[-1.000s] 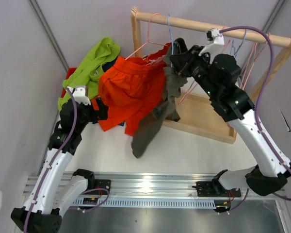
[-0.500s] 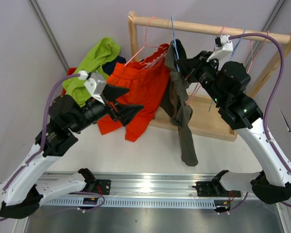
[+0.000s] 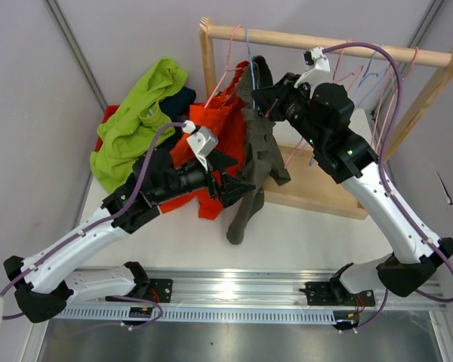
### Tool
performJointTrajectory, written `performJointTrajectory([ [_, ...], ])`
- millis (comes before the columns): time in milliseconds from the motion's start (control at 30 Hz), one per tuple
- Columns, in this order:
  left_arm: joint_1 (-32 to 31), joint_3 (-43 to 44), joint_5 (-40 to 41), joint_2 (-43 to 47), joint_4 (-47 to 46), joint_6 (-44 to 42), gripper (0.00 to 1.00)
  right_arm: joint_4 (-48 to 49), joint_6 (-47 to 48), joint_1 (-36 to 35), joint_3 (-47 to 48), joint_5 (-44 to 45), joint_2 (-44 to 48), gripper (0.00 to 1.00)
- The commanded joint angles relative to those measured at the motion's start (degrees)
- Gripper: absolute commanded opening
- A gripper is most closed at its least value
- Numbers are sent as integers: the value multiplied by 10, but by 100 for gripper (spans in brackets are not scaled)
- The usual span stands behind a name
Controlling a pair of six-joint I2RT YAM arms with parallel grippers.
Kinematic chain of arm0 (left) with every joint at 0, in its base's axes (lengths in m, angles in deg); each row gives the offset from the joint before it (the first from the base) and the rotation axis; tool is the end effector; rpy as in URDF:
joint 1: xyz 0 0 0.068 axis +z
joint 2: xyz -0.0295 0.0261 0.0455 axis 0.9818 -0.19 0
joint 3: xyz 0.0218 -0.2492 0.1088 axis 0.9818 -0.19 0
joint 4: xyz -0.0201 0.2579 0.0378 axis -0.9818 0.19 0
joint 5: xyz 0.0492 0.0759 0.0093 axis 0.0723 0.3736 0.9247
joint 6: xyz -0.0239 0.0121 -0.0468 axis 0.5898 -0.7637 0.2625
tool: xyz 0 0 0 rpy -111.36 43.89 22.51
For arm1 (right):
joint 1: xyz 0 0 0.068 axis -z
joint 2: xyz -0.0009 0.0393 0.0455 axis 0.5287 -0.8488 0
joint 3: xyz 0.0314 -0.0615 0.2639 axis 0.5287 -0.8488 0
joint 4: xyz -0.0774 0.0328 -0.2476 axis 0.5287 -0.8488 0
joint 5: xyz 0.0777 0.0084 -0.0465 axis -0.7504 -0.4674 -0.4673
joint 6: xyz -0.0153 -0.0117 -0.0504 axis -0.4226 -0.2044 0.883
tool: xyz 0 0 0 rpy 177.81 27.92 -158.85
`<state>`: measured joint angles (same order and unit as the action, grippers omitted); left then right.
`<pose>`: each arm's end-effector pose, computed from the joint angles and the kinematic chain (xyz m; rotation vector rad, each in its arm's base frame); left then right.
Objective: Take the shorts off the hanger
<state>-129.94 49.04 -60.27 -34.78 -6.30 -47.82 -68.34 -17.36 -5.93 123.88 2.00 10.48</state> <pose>0.1356 -0.1803 0.4347 0.7410 1.5365 -1.0416 0.2281 0.1731 0.5179 -0.0787 1.5604 0.8381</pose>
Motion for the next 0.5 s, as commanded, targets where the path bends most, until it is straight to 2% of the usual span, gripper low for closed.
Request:
performJointTrajectory([
  [0, -15, -17, -3, 15, -64, 18, 99, 62, -13, -5, 61, -19, -15, 0],
  [267, -32, -50, 25, 0, -96, 15, 99, 56, -20, -4, 164, 13, -49, 0],
  [467, -45, -48, 38, -20, -125, 15, 99, 56, -47, -6, 159, 41, -23, 0],
])
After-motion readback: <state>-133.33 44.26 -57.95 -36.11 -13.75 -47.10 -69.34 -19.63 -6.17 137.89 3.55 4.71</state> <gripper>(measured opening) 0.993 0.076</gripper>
